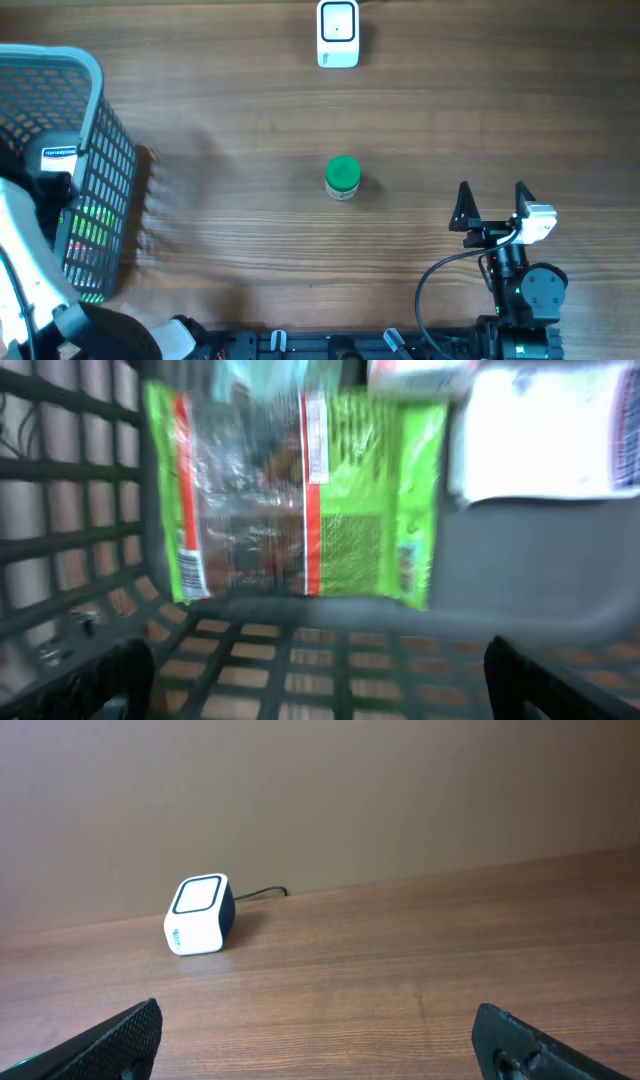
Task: Scan the item barcode
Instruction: 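Reach the left gripper into the basket and grasp the green snack bag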
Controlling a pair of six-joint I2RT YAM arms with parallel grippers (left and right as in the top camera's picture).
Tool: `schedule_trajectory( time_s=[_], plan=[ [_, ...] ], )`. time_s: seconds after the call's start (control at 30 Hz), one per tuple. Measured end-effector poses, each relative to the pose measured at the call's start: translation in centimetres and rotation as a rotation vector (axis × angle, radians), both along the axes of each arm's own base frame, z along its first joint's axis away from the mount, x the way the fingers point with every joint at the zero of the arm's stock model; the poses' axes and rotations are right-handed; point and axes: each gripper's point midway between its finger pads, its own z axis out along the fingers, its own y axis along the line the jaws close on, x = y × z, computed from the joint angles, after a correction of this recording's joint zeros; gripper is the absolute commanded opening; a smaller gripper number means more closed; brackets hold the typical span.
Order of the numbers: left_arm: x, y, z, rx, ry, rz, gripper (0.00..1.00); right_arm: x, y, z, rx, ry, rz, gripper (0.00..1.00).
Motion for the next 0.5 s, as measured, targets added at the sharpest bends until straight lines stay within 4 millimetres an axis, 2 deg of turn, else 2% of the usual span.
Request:
schedule_trajectory(
  time_s=[0.2, 0.5],
  plan=[
    [-0.3, -0.6, -5.8, -0.031, 0.000, -0.040, 1.00, 0.0, 0.0, 0.0, 0.000, 0.000, 0.000, 1.00],
    [1.0, 0.0, -6.7, -0.026, -0.029, -0.050, 1.00, 0.0, 0.0, 0.0, 0.000, 0.000, 0.000, 1.00]
  ],
)
